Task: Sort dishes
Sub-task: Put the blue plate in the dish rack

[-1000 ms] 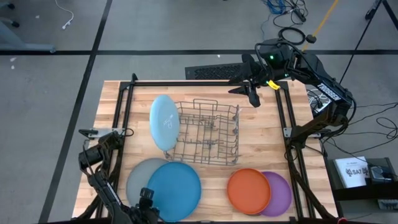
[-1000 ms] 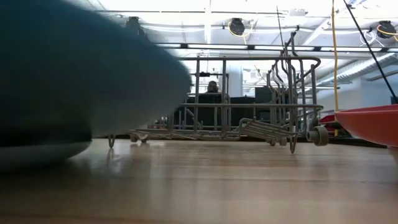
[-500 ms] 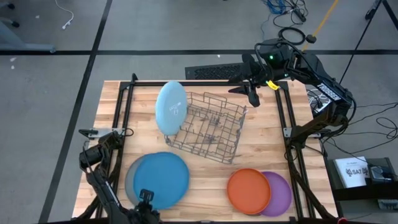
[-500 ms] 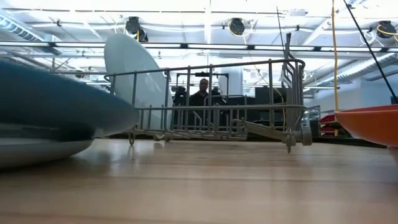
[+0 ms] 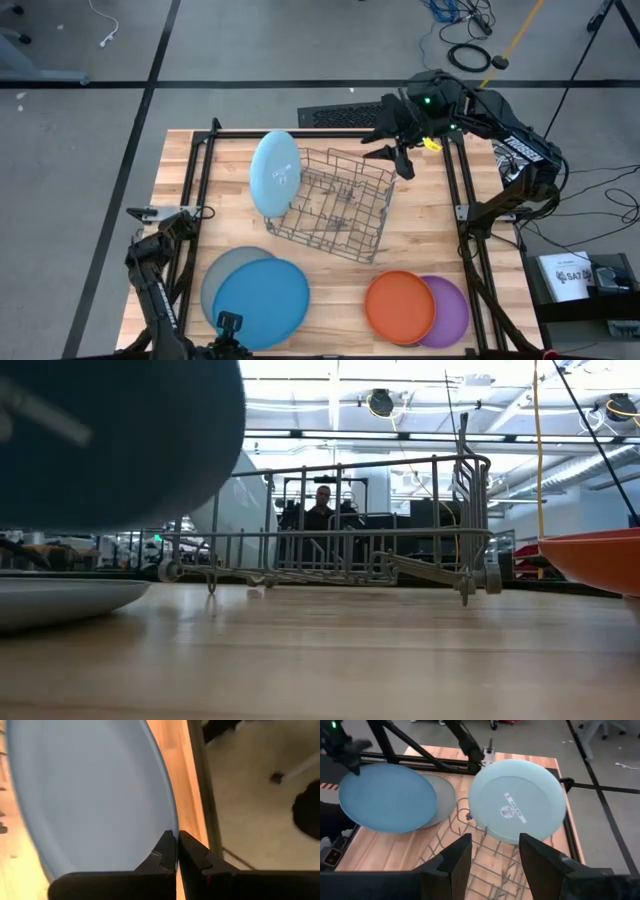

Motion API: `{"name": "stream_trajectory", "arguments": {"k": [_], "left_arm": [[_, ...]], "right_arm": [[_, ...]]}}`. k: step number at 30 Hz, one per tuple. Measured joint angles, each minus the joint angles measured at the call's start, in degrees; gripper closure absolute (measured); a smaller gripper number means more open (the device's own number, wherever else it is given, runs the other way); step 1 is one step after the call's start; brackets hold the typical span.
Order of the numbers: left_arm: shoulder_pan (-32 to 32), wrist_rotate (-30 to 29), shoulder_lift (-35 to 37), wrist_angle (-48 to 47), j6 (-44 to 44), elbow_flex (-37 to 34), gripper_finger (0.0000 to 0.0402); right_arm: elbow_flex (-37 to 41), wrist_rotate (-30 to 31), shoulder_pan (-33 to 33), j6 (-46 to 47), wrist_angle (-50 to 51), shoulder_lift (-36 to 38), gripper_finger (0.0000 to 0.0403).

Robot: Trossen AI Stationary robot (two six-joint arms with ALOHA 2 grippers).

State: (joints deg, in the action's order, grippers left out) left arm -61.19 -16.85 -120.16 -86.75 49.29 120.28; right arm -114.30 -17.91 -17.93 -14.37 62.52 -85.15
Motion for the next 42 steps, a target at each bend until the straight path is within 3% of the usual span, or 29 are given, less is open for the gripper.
{"name": "stream_trajectory", "arguments": {"k": [4,8,14,17,23,32,38,42], "left_arm": [[0.0,-6.9,0.0,-3.4,2.4,8.9,0.0401],[0.0,-20.1,2.2,-3.2,3.9,14.6,0.0401],[0.1,-44.7,9.4,-3.4,9.3,14.5,0.0402],[1.2,-51.3,11.7,-3.3,10.2,14.4,0.0402],[6.1,-56.9,14.1,-3.3,8.8,14.4,0.0402],[9.5,-58.6,17.0,-3.2,6.3,14.3,0.0401],[9.9,-56.9,16.9,1.6,-2.1,14.3,0.0401],[11.2,-54.8,16.9,8.3,-12.3,14.3,0.0401]], "right_arm": [[0.0,0.2,1.0,-0.2,0.0,-0.5,0.0245],[0.0,0.3,1.6,-1.2,-0.1,-0.7,0.0245],[0.0,0.4,2.4,-2.8,-0.1,-0.7,0.0245],[0.0,0.4,3.2,-3.9,-0.2,-0.7,0.0245],[0.0,0.3,4.7,-5.3,-0.3,-0.7,0.0245],[0.0,0.3,6.6,-6.5,-1.1,-0.7,0.0245],[0.0,0.4,6.8,-7.1,-1.1,-0.7,0.0245],[0.0,0.4,6.8,-7.6,-1.2,-0.7,0.0245]]}}
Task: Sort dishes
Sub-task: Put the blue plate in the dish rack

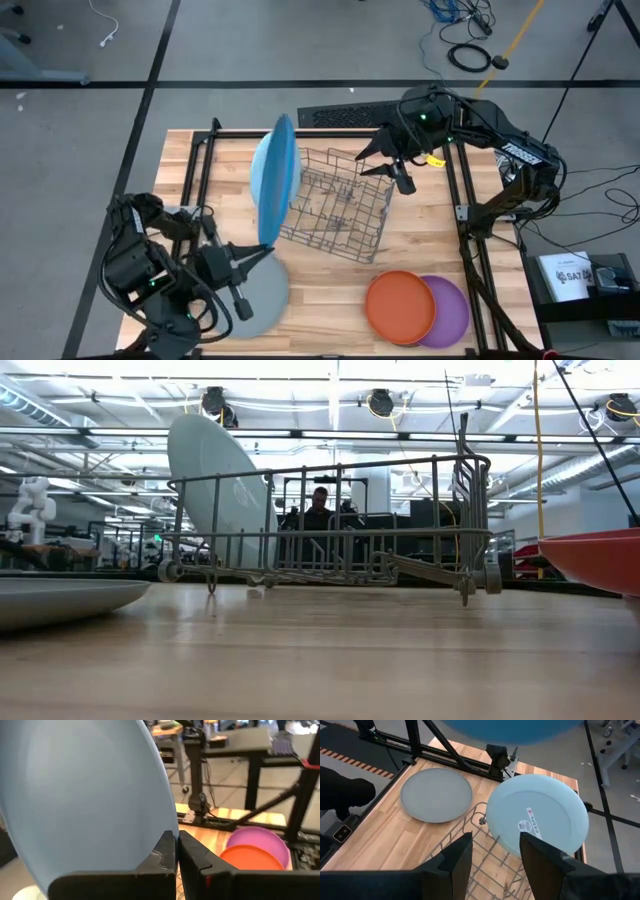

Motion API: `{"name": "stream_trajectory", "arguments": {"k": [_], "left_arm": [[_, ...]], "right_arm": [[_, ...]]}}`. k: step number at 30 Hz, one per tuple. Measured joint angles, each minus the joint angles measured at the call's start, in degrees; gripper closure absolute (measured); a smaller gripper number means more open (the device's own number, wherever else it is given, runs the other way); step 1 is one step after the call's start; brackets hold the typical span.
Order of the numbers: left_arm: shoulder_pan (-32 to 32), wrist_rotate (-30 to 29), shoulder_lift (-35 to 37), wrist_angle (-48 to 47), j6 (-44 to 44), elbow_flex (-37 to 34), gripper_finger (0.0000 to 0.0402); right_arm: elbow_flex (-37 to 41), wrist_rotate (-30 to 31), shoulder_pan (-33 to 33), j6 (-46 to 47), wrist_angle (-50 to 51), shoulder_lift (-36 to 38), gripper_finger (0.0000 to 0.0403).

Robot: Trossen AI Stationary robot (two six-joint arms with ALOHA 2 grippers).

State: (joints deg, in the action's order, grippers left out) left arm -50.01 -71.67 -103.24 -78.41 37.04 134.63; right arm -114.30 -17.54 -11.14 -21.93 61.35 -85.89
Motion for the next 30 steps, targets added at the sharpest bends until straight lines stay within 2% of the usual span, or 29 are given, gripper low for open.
{"name": "stream_trajectory", "arguments": {"k": [8,11,13,19,21,25,30], "left_arm": [[6.5,13.7,0.1,24.1,-29.2,0.0,0.0401],[10.1,19.7,0.7,28.2,-35.2,0.2,0.0401],[13.0,22.8,1.7,28.1,-34.7,0.2,0.0401],[20.2,25.6,4.6,20.7,-23.6,0.2,0.0401],[21.8,28.4,5.0,19.3,-21.1,0.2,0.0401],[24.1,33.9,5.1,19.4,-20.5,0.3,0.0401],[27.3,37.6,5.1,19.9,-21.4,0.3,0.0401]], "right_arm": [[0.0,0.0,0.0,0.0,-0.6,0.0,0.0245],[0.0,0.0,0.0,0.1,-0.3,0.0,0.0245],[0.0,0.6,0.0,0.2,0.2,0.0,0.0245],[0.0,7.2,0.0,0.2,2.8,0.0,0.0245],[0.0,7.4,0.0,0.0,2.8,0.0,0.0245],[0.0,7.3,0.0,-0.7,2.8,0.0,0.0245],[0.0,7.3,0.0,-1.3,3.0,0.0,0.0245]]}}
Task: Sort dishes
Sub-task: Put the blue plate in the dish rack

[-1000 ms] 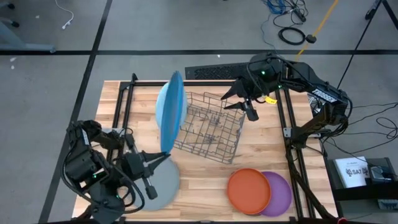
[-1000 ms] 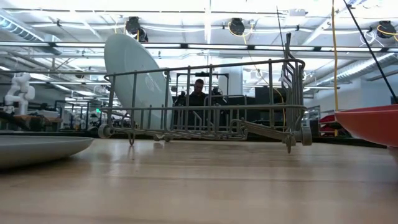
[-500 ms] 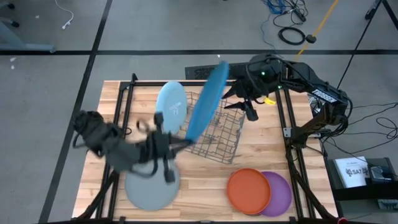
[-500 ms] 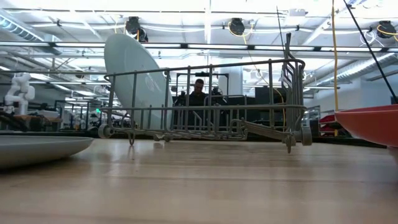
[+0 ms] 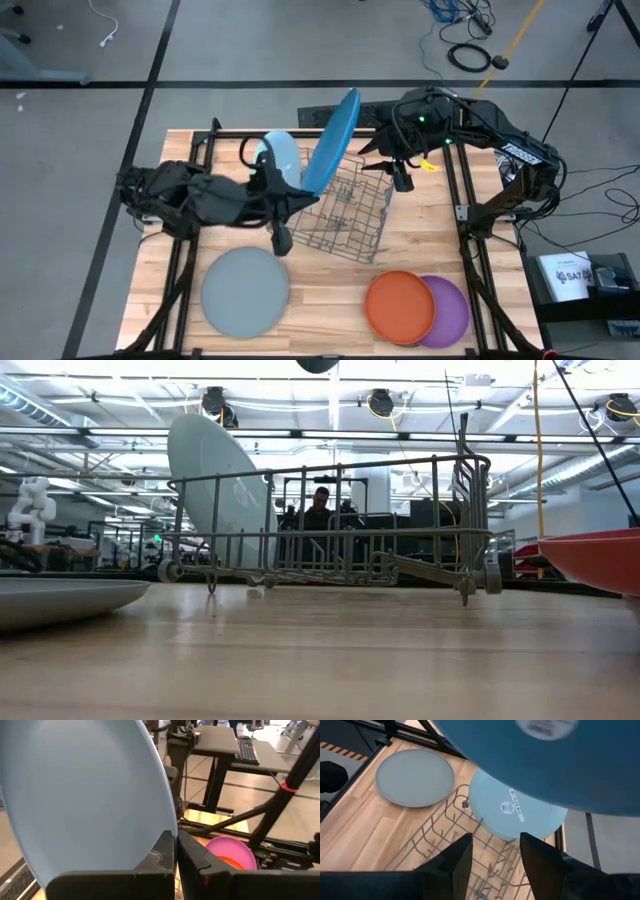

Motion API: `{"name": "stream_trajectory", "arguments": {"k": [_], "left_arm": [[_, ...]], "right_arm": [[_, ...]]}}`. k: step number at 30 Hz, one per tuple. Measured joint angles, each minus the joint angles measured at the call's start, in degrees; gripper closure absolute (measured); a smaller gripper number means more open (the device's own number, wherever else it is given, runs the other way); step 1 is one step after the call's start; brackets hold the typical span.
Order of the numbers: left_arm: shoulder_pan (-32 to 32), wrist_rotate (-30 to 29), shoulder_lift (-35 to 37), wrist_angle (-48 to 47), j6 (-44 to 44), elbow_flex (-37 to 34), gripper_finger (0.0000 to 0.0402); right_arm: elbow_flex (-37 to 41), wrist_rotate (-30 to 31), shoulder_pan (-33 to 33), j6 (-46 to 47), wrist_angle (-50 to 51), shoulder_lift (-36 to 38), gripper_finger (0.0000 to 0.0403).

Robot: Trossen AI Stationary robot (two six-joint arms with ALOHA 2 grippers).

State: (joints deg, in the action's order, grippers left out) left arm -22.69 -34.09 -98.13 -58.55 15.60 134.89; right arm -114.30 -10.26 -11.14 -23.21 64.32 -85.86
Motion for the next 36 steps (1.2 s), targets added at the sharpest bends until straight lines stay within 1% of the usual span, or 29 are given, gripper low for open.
{"name": "stream_trajectory", "arguments": {"k": [2,6,10,12,15,19,24,26,28,30,33,36], "left_arm": [[1.0,1.0,0.0,0.8,-0.9,-0.2,0.0401],[2.7,4.3,0.2,6.1,-4.1,-2.3,0.0401],[4.4,7.7,1.7,10.0,-5.8,-6.7,0.0401],[4.8,8.9,3.7,13.1,-6.9,-10.1,0.0401],[5.1,10.4,8.5,20.2,-8.5,-18.1,0.0401],[5.8,12.7,17.9,31.2,-8.1,-33.8,0.0401],[8.4,13.7,29.1,43.3,1.3,-54.8,0.0401],[10.1,13.5,32.3,45.2,6.9,-61.2,0.0401],[11.9,13.1,34.9,45.7,12.5,-66.6,0.0401],[13.3,13.6,36.7,48.0,16.0,-70.4,0.0401],[14.7,15.2,38.8,49.0,18.2,-73.9,0.0401],[16.9,18.0,39.6,49.8,19.5,-77.0,0.0401]], "right_arm": [[0.0,0.0,0.0,-0.1,0.8,0.0,0.0245],[0.0,0.0,0.0,-0.2,2.1,0.0,0.0245],[0.0,0.0,0.0,-0.1,2.5,0.2,0.0245],[0.0,0.0,0.0,0.0,2.6,0.3,0.0245],[0.0,0.0,0.0,0.0,2.6,0.3,0.0245],[0.0,-0.1,0.0,0.1,2.6,0.3,0.0245],[0.0,0.0,0.0,0.2,2.4,0.3,0.0245],[0.0,0.0,0.0,0.2,2.3,0.3,0.0245],[0.0,0.0,0.0,0.2,2.2,0.3,0.0245],[0.0,0.0,0.0,0.2,1.8,0.3,0.0245],[0.0,0.0,0.0,0.2,1.3,0.3,0.0245],[0.0,0.0,0.0,0.1,0.7,0.3,0.0245]]}}
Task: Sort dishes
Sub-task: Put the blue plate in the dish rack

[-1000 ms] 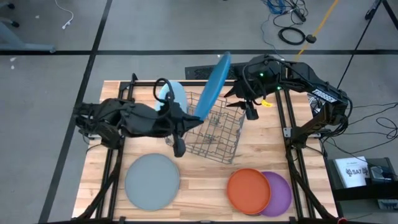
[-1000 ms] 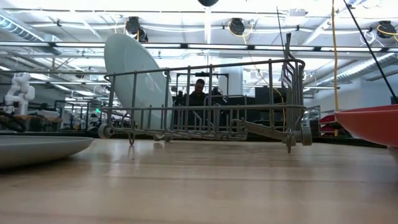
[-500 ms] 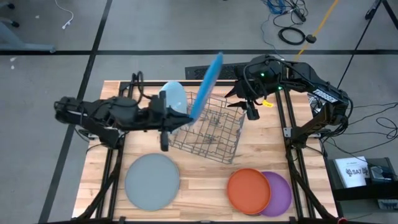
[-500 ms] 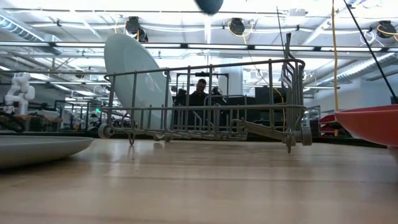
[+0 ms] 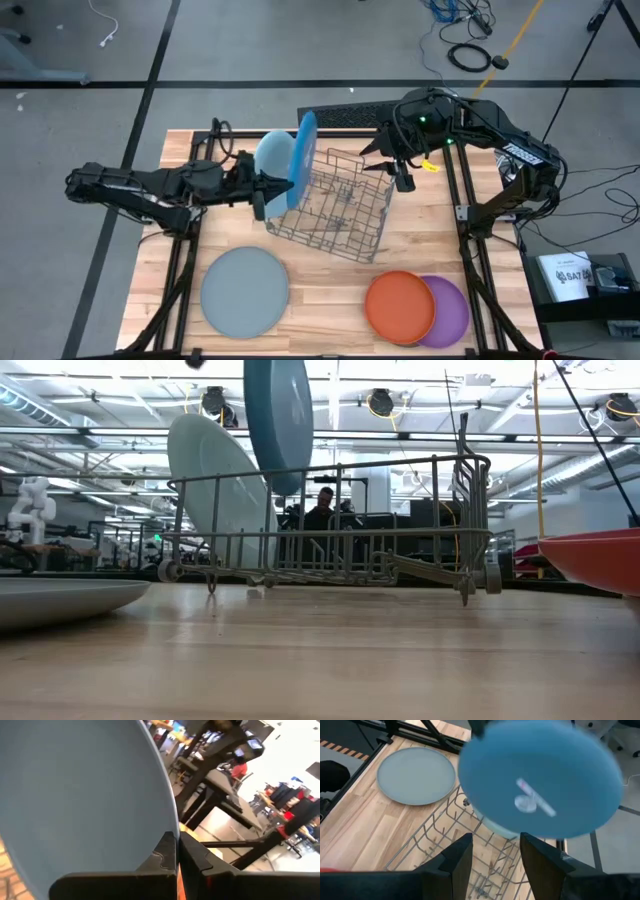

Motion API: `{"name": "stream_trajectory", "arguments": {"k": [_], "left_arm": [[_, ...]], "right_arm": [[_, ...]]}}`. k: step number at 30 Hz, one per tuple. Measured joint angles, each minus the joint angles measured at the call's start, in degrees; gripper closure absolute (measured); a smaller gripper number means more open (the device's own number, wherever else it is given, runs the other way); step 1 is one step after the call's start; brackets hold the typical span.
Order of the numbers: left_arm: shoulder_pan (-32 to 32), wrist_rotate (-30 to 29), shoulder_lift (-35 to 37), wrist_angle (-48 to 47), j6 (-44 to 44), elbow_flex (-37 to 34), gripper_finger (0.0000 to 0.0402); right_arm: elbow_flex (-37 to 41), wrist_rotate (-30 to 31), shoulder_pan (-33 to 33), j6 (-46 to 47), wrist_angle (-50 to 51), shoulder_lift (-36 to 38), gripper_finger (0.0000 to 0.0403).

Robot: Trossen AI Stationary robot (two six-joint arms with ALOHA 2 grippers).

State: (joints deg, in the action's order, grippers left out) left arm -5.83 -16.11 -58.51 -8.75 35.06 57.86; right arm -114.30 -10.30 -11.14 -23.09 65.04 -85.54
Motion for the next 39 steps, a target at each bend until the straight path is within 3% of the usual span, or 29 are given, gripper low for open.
{"name": "stream_trajectory", "arguments": {"k": [9,17,39], "left_arm": [[7.1,7.1,2.0,5.5,3.5,-9.4,0.0401],[11.0,14.2,3.1,5.2,4.7,-11.7,0.0401],[13.7,17.7,3.1,-0.4,5.0,-12.2,0.0401]], "right_arm": [[0.0,0.0,0.0,0.2,-0.2,0.0,0.0245],[0.0,0.0,0.0,0.3,-0.1,0.0,0.0245],[0.0,0.0,0.0,-0.1,-0.1,0.0,0.0245]]}}
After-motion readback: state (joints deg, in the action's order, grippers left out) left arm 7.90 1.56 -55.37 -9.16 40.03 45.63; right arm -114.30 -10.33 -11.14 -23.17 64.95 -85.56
